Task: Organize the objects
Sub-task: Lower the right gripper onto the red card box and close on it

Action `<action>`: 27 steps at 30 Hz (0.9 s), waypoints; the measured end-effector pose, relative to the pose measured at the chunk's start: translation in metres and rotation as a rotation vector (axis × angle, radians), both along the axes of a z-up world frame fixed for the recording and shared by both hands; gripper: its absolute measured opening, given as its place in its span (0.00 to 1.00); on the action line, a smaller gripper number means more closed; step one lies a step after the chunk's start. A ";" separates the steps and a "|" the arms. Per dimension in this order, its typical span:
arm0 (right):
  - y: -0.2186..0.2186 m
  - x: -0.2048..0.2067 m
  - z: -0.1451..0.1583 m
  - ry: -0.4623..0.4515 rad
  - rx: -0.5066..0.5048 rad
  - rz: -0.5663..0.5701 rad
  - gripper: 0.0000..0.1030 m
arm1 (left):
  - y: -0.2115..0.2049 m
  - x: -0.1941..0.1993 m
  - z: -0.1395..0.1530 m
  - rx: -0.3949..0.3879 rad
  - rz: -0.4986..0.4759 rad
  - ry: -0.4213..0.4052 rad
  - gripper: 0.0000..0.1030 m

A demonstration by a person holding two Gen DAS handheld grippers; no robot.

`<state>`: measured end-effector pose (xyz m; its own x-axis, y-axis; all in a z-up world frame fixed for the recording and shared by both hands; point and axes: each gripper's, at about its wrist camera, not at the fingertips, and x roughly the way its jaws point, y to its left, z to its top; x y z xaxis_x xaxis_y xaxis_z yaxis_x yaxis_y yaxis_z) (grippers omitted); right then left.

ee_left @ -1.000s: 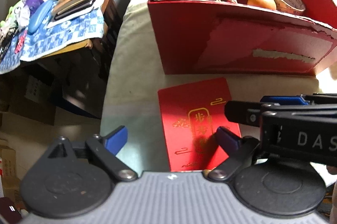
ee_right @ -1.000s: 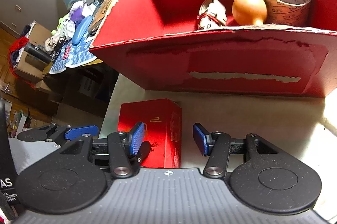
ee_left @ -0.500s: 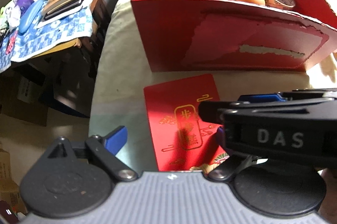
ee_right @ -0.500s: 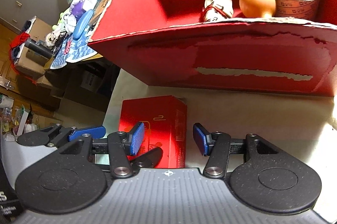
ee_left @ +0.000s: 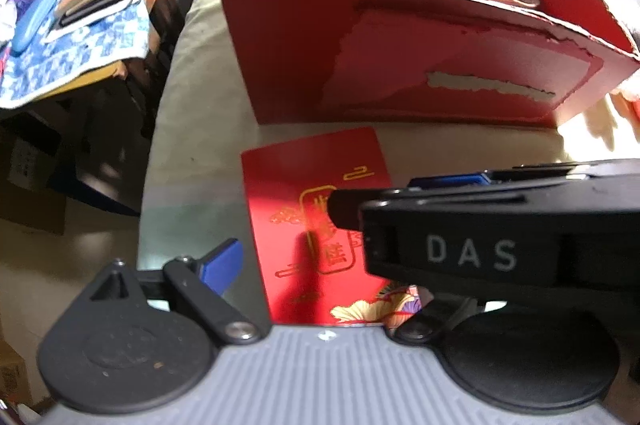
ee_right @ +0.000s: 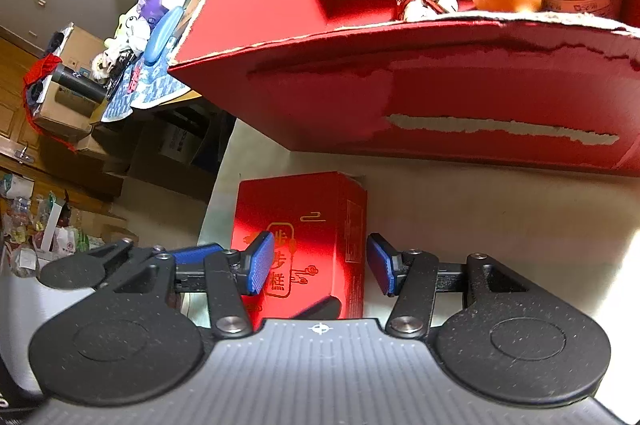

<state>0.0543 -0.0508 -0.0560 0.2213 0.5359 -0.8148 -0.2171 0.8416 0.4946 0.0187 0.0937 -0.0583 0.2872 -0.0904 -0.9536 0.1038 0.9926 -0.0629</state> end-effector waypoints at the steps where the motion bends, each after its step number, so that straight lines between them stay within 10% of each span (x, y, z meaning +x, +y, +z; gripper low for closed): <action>1: 0.000 0.000 0.000 0.002 0.004 0.000 0.53 | 0.002 0.000 0.000 -0.010 0.004 0.004 0.88; 27: 0.006 0.009 -0.012 0.084 0.003 0.070 0.56 | 0.021 0.003 -0.010 -0.181 0.024 0.043 0.81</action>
<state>0.0633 -0.0452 -0.0680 0.1142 0.5505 -0.8270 -0.2334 0.8240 0.5163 0.0215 0.1142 -0.0683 0.2503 -0.2552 -0.9339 0.0733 0.9668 -0.2446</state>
